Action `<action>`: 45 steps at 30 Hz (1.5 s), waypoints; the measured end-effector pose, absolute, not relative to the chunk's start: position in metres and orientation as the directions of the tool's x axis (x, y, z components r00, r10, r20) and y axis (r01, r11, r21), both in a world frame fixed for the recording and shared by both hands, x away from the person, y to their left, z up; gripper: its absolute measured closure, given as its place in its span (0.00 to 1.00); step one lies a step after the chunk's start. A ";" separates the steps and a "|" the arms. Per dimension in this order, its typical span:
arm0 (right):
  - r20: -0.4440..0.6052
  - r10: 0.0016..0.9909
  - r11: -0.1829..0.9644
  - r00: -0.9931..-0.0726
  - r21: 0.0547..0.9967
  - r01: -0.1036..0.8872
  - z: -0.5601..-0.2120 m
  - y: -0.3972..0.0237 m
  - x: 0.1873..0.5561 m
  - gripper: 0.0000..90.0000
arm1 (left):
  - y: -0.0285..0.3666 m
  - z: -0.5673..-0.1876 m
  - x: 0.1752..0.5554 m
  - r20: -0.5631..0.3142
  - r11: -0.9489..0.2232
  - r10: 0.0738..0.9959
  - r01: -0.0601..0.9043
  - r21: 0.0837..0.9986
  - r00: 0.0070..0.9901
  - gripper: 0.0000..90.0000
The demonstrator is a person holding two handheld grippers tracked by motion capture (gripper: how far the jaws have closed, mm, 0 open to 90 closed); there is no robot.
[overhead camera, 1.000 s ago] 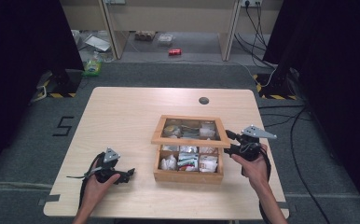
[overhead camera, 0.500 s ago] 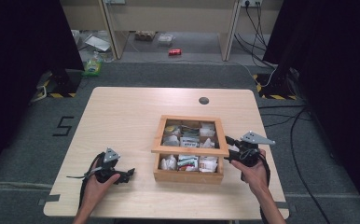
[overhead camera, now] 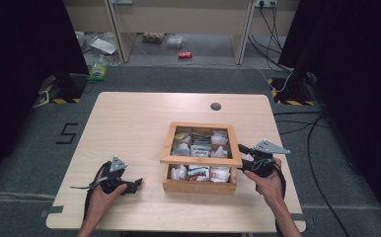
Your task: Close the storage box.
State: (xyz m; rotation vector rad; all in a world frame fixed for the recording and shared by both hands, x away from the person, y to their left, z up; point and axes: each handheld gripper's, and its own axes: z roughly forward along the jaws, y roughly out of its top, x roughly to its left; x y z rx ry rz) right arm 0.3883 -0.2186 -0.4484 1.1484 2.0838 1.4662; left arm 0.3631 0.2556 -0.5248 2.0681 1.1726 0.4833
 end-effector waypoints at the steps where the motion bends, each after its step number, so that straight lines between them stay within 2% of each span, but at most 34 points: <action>1: 0.155 0.774 0.145 -0.614 0.900 0.410 -0.449 -0.219 0.388 0.50 | 0.256 -0.525 0.363 -0.019 -0.344 0.854 0.592 0.729 0.520 0.00; 32: 0.093 0.819 0.180 -0.566 0.895 0.408 -0.457 -0.220 0.375 0.47 | 0.256 -0.525 0.363 -0.019 -0.344 0.854 0.593 0.728 0.520 0.00; 45: 0.109 0.796 0.195 -0.595 0.885 0.423 -0.473 -0.226 0.369 0.48 | 0.256 -0.525 0.363 -0.020 -0.343 0.855 0.593 0.728 0.519 0.00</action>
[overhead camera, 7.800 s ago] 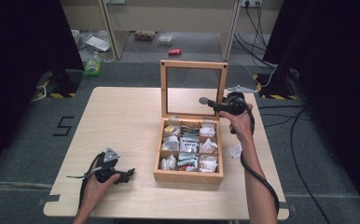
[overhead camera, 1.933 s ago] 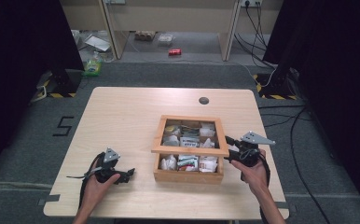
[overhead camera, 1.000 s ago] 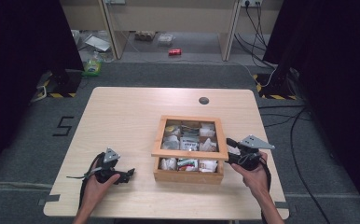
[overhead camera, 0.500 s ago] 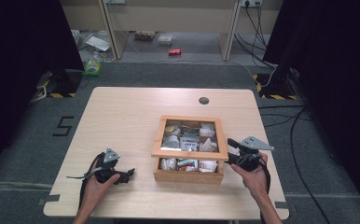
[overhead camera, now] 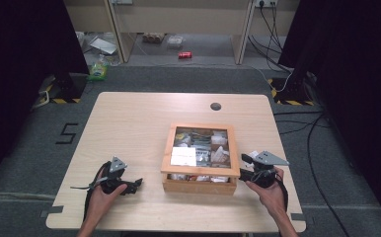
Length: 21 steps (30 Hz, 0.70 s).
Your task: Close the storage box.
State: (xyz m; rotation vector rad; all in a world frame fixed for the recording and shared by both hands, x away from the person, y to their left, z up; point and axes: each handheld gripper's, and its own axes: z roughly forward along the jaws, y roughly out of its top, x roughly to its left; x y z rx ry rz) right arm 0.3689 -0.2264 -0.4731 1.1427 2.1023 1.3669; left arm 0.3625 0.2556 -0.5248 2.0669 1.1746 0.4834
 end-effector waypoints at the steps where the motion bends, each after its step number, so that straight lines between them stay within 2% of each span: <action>1: 0.120 0.793 0.188 -0.597 0.884 0.427 -0.474 -0.227 0.369 0.48 | 0.256 -0.525 0.363 -0.020 -0.343 0.855 0.593 0.728 0.519 0.00; 14: 0.161 0.778 0.168 -0.608 0.878 0.448 -0.474 -0.232 0.368 0.47 | 0.256 -0.525 0.362 -0.017 -0.347 0.854 0.593 0.726 0.521 0.00; 18: 0.163 0.788 0.155 -0.593 0.881 0.448 -0.474 -0.243 0.361 0.48 | 0.256 -0.525 0.362 -0.020 -0.344 0.854 0.593 0.728 0.519 0.00; 20: 0.130 0.799 0.190 -0.587 0.871 0.452 -0.476 -0.245 0.359 0.47 | 0.256 -0.525 0.362 -0.018 -0.347 0.854 0.593 0.726 0.520 0.00; 21: 0.160 0.792 0.166 -0.589 0.872 0.460 -0.478 -0.247 0.359 0.47 | 0.256 -0.525 0.362 -0.017 -0.348 0.854 0.593 0.726 0.521 0.00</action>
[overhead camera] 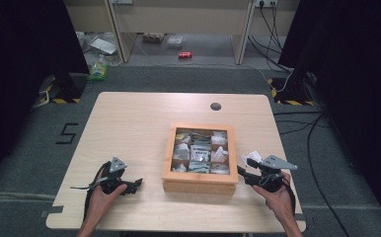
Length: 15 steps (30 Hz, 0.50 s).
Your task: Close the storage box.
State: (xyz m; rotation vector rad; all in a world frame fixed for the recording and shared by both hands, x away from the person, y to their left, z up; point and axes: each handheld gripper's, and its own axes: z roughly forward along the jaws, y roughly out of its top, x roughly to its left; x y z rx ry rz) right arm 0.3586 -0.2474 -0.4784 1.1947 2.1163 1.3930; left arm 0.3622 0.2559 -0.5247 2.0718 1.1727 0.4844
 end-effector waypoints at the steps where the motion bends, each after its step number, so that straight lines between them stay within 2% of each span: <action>1: 0.190 0.784 0.141 -0.591 0.872 0.468 -0.479 -0.249 0.359 0.47 | 0.256 -0.525 0.362 -0.019 -0.346 0.854 0.593 0.727 0.520 0.00; 7: 0.184 0.780 0.144 -0.597 0.877 0.459 -0.474 -0.248 0.358 0.46 | 0.256 -0.525 0.362 -0.018 -0.347 0.854 0.593 0.727 0.521 0.00; 15: 0.168 0.810 0.152 -0.562 0.866 0.477 -0.477 -0.252 0.360 0.45 | 0.256 -0.525 0.362 -0.018 -0.346 0.854 0.594 0.726 0.521 0.00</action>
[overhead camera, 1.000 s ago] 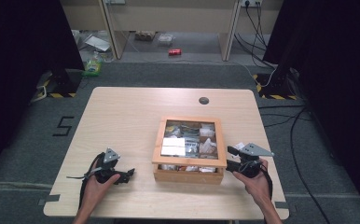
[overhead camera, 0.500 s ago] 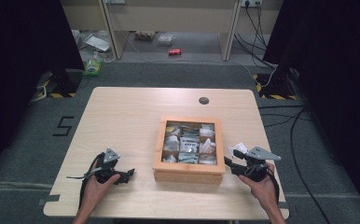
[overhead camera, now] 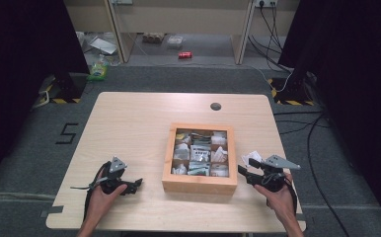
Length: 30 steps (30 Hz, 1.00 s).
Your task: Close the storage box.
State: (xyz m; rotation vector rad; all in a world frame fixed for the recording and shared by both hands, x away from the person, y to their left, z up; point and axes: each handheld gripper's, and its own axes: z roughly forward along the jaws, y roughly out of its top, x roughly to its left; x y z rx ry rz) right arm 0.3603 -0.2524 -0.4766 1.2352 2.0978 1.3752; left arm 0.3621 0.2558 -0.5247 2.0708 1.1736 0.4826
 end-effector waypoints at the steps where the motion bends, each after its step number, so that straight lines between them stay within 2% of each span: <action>1: 0.171 0.817 0.146 -0.550 0.862 0.485 -0.477 -0.253 0.361 0.45 | 0.256 -0.525 0.362 -0.017 -0.348 0.853 0.593 0.726 0.521 0.00; 15: 0.194 0.847 0.115 -0.495 0.842 0.526 -0.480 -0.262 0.364 0.36 | 0.256 -0.525 0.362 -0.018 -0.346 0.854 0.594 0.726 0.520 0.00; 30: 0.198 0.872 0.092 -0.447 0.831 0.548 -0.481 -0.274 0.367 0.32 | 0.256 -0.525 0.362 -0.017 -0.347 0.853 0.593 0.726 0.521 0.00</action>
